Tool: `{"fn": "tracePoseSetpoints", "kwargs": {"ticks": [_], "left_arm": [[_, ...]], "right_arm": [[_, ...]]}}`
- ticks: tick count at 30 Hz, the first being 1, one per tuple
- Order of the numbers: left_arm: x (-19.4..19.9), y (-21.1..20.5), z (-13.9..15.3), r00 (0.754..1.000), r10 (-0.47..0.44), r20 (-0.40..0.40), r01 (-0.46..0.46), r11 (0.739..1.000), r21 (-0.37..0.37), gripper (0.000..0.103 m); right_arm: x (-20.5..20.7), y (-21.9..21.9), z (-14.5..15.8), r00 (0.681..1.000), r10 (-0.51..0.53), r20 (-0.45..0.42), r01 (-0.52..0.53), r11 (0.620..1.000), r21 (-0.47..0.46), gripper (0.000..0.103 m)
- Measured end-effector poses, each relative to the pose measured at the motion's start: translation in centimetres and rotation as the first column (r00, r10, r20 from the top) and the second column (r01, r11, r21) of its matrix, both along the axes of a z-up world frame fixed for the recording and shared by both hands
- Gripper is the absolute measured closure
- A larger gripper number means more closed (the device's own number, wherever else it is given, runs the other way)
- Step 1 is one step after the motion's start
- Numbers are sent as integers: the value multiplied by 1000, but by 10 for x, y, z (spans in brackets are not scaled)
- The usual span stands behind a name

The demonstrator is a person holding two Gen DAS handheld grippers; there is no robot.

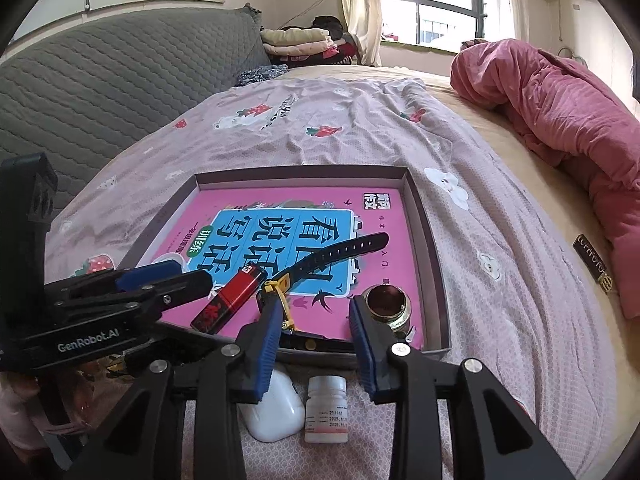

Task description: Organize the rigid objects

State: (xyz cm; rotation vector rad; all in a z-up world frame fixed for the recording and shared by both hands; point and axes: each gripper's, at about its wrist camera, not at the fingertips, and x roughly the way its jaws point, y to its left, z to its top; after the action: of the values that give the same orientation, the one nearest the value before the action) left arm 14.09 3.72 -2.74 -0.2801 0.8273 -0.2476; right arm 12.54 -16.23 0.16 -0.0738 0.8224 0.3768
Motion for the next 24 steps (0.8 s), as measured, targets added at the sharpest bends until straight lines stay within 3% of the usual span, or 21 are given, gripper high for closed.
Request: {"fn": "tracePoseSetpoints", "kwargs": {"ticks": [20,24], "left_arm": [[-30,6,21,998,49,43,-52,996,75,42],[-39,12,27,997,72,40,-76,993,91,37]], "right_arm": [[-12,0,21,999,4,46,-5,1000,8,66],[-18,-5,29,998,10,59,-11,1000,18,60]]}}
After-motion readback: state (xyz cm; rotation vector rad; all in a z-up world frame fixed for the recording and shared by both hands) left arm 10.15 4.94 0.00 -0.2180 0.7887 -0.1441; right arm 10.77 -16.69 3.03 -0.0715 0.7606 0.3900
